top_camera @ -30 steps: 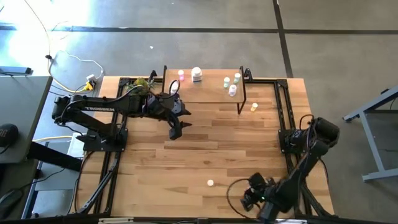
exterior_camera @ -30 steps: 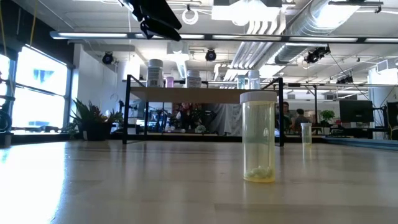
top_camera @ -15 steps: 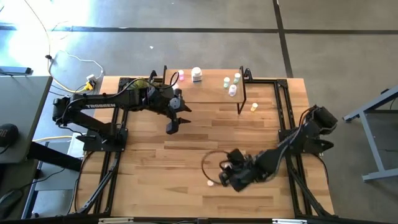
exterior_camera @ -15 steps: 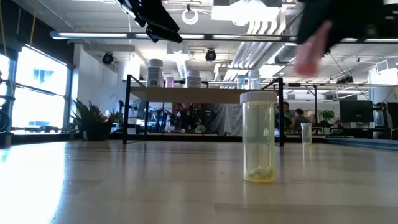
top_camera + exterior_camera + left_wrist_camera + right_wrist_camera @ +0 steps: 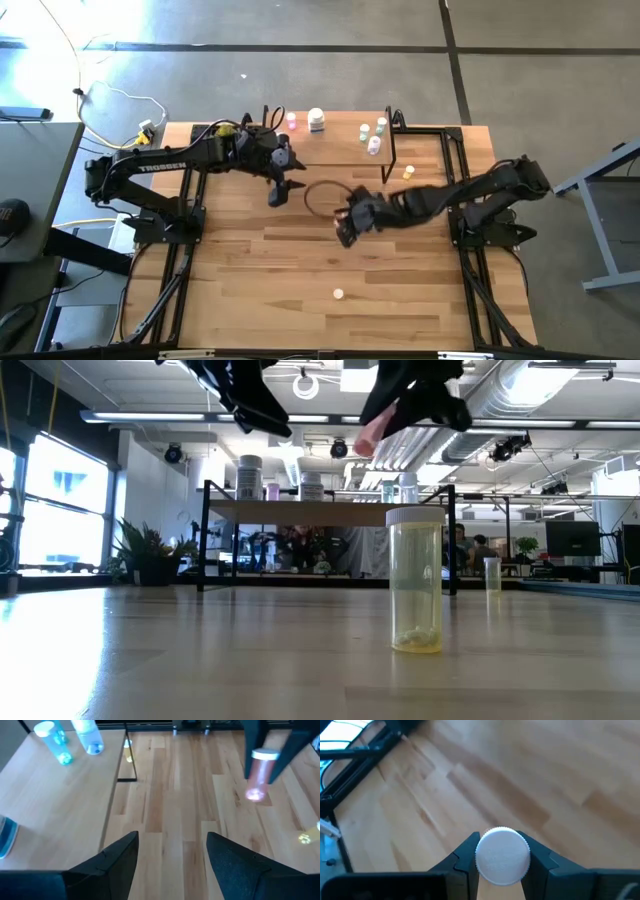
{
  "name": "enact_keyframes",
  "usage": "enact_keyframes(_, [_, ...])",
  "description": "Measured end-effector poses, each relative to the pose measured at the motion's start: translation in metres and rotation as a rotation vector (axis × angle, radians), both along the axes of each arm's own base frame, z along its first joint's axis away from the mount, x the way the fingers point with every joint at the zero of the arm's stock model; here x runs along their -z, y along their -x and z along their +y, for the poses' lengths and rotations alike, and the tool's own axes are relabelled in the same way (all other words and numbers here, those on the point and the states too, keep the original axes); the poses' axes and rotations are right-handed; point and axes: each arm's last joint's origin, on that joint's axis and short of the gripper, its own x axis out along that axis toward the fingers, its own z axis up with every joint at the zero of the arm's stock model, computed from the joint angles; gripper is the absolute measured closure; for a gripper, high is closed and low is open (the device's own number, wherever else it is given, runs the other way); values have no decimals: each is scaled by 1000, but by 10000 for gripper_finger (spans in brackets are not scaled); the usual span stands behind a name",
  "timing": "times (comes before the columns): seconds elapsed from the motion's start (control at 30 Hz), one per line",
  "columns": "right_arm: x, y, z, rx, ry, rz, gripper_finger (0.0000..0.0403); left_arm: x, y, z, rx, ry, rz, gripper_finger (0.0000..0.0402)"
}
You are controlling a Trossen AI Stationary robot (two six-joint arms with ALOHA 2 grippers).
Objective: Pick and place medicine bottles onto shelf by color
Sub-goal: Put the red pill bottle on the shelf
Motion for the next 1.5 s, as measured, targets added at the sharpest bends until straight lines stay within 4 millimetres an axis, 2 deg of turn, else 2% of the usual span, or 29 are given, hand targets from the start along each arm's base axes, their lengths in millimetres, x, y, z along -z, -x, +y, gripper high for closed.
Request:
enact_keyframes(0.33, [-28,0,-83,-84,129,-87,310,0,2,6,-35,11,-2,179])
enact_keyframes(0.53, [-39,5,-125,-111,204,-146,310,-1,1,7,-51,25,-25,179])
enact_keyframes(0.67, [-56,8,-146,-127,271,-162,310,-5,-2,8,-67,32,-74,179])
enact_keyframes(0.83, [-83,12,-165,-144,377,-165,310,-14,-7,10,-79,-8,-175,179])
enact_keyframes(0.97, [-96,16,-177,-148,431,-141,310,-21,-9,13,-133,-69,-240,179])
enact_keyframes(1.13, [-97,13,-189,-170,447,-77,310,-20,-11,17,-169,-100,-241,179])
enact_keyframes(1.5, [-84,-13,-202,-298,382,216,310,-12,-4,30,-230,-68,-177,179])
